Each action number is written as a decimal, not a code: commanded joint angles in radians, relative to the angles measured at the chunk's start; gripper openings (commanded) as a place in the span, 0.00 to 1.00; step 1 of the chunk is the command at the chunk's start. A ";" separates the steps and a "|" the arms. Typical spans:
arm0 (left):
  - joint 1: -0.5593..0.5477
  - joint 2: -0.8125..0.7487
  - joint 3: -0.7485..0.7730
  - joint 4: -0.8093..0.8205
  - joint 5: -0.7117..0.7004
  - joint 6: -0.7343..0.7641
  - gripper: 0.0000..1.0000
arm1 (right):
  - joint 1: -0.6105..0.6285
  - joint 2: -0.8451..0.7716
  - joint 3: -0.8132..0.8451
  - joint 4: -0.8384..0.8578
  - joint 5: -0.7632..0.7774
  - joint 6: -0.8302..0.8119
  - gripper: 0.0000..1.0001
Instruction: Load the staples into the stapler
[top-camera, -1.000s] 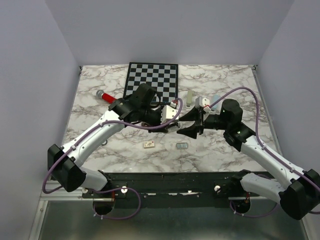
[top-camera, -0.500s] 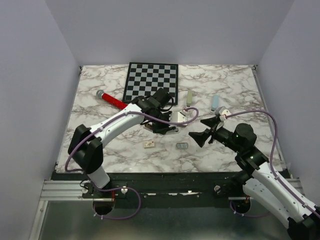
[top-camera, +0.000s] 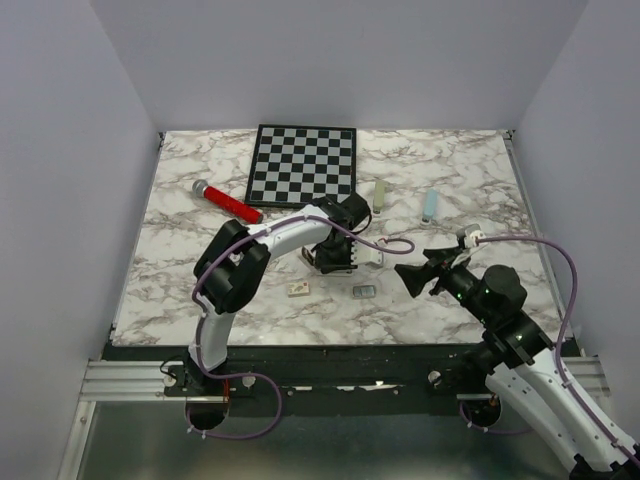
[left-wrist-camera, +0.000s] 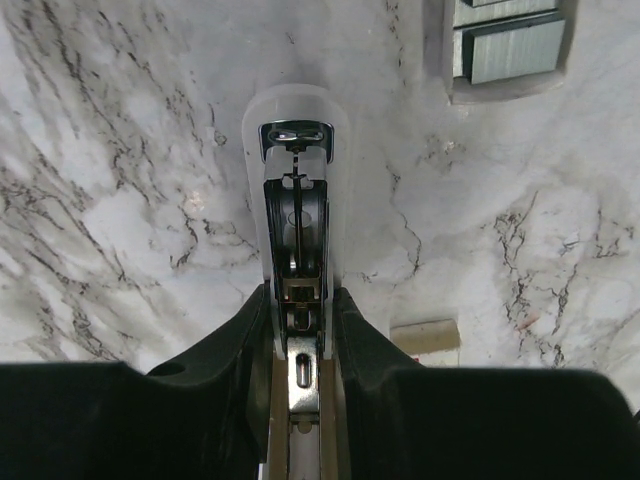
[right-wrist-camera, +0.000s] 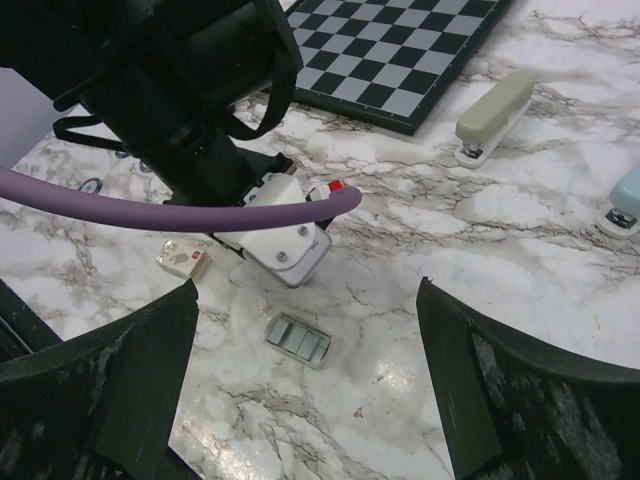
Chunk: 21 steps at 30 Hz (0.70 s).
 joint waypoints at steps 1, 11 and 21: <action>-0.011 0.042 0.037 -0.032 -0.095 0.012 0.08 | 0.004 -0.063 -0.025 -0.087 0.052 0.029 0.97; -0.037 0.074 0.071 -0.055 -0.120 -0.020 0.27 | 0.004 -0.128 -0.025 -0.137 0.071 0.021 0.97; -0.045 0.025 0.083 -0.052 -0.122 -0.048 0.69 | 0.002 -0.116 0.015 -0.145 0.043 -0.005 0.97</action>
